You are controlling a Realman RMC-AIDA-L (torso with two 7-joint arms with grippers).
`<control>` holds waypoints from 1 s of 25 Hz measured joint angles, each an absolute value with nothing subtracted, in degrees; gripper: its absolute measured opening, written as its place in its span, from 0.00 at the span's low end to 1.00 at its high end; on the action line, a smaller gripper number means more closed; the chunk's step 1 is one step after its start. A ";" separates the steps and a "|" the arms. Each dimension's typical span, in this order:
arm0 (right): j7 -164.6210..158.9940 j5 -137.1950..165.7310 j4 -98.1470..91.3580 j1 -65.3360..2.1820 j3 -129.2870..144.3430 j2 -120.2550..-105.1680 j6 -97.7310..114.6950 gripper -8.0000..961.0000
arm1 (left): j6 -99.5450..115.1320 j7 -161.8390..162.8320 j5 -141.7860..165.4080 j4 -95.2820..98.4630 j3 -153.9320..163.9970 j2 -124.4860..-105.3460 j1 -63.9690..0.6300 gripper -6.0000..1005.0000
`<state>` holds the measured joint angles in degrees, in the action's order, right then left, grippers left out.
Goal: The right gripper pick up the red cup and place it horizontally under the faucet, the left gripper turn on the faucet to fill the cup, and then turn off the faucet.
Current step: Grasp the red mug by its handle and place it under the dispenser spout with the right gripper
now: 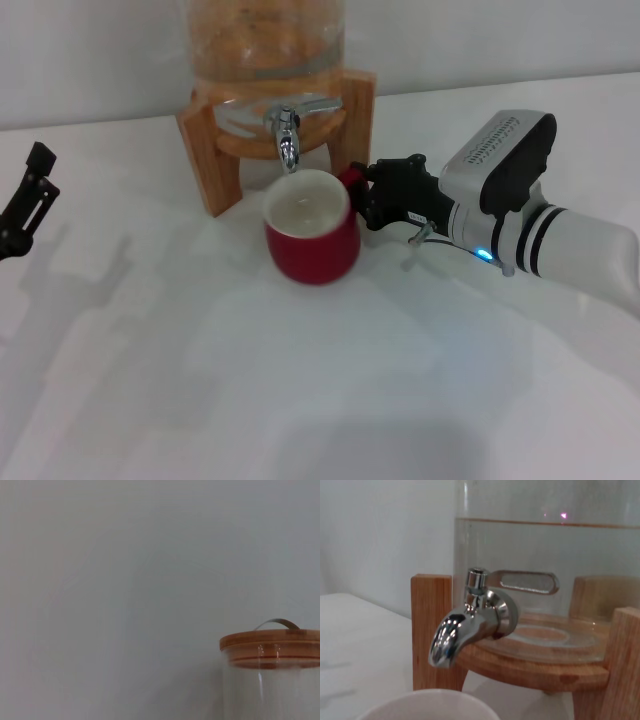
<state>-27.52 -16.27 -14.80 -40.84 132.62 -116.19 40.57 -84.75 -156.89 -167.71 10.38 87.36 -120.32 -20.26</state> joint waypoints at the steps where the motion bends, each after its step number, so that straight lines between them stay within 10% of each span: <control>1: -27.51 -16.26 -14.79 -40.86 132.63 -116.19 40.55 0.17 | -84.75 -156.89 -167.71 10.38 87.36 -120.32 -20.26 0.85; 25: -27.80 -16.74 -15.56 -40.95 131.43 -116.19 38.40 0.19 | -84.96 -156.89 -167.61 10.55 87.36 -120.32 -20.13 0.85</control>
